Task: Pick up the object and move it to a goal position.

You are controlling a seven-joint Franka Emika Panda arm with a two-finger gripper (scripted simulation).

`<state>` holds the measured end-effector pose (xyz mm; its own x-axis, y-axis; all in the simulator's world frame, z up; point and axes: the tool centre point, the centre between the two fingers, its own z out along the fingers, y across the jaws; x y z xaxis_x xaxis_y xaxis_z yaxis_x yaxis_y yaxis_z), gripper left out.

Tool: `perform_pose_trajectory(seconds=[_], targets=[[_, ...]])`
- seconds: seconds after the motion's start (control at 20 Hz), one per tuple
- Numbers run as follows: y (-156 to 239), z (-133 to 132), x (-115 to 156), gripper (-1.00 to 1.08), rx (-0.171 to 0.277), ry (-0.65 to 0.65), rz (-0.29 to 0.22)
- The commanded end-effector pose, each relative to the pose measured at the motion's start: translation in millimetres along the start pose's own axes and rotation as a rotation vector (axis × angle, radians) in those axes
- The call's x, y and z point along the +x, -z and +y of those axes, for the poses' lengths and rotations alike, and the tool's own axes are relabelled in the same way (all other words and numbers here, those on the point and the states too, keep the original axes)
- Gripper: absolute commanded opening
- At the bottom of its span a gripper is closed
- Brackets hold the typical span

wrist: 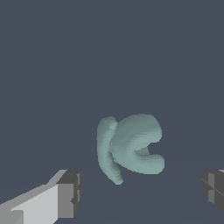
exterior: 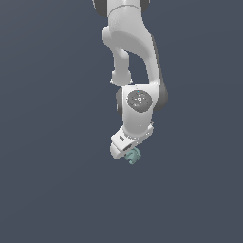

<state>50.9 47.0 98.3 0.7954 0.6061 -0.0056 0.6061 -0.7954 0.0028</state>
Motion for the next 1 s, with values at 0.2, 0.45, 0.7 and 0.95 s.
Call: perform_pose_trajectory(seconds=[0.2,0.45,0.7,0.95], targets=[[-7.4,-2.4,8.3,1.0,0.002,0.08,0.005],[-8.4,-2.8,9.0,1.0,0.003,0.088,0.005],[-17.9,-2.8,8.9,1.0,0.003,0.089,0.005],[-43.8,-3.8,8.7,1.0,0.003,0.092,0.006]])
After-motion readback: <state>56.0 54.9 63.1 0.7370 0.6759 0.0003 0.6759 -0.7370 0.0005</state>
